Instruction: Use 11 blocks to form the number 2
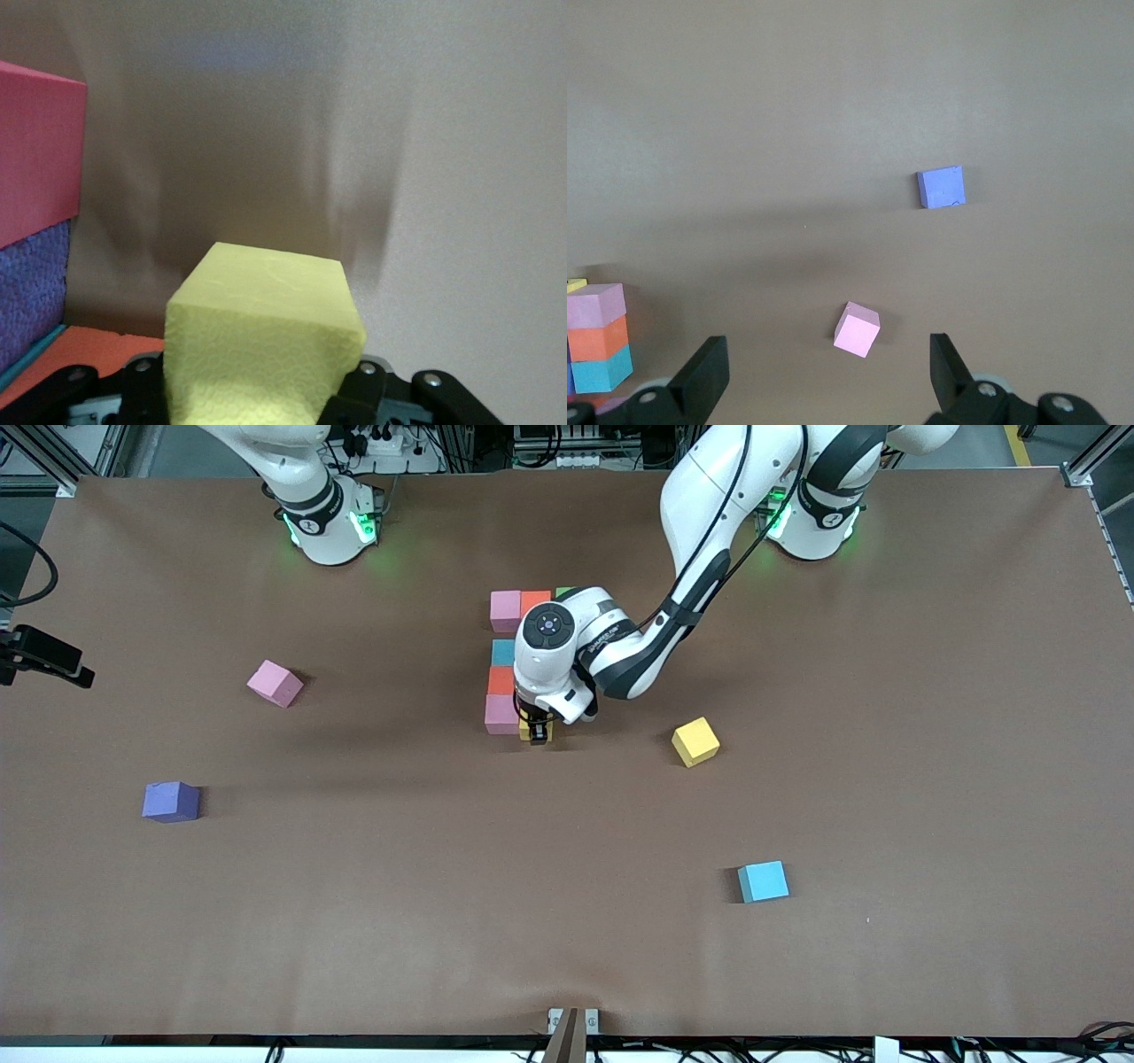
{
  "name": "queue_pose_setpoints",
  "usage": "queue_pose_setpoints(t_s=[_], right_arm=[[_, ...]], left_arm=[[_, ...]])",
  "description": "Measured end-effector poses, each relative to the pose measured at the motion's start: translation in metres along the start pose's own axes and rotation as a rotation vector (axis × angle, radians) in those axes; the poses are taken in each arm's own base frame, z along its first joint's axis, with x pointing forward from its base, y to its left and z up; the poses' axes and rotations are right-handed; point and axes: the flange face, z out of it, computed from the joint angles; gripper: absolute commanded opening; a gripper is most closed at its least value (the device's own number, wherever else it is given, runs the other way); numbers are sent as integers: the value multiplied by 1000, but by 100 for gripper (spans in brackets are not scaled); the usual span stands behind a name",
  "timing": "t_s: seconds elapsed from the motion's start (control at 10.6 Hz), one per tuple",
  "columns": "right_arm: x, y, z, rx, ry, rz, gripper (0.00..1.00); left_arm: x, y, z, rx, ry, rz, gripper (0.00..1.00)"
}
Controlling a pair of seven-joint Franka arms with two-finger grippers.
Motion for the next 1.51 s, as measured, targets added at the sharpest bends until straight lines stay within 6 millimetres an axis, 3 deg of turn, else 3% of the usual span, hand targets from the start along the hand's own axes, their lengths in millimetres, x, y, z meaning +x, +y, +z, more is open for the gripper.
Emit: queue_pose_setpoints(t_s=[0.47, 1.51], right_arm=[[0, -1, -3, 0, 8, -3, 100], [0, 1, -4, -1, 10, 0, 100]], left_arm=[[0, -2, 4, 3, 3, 1, 100], [-4, -5, -9, 26, 47, 35, 100]])
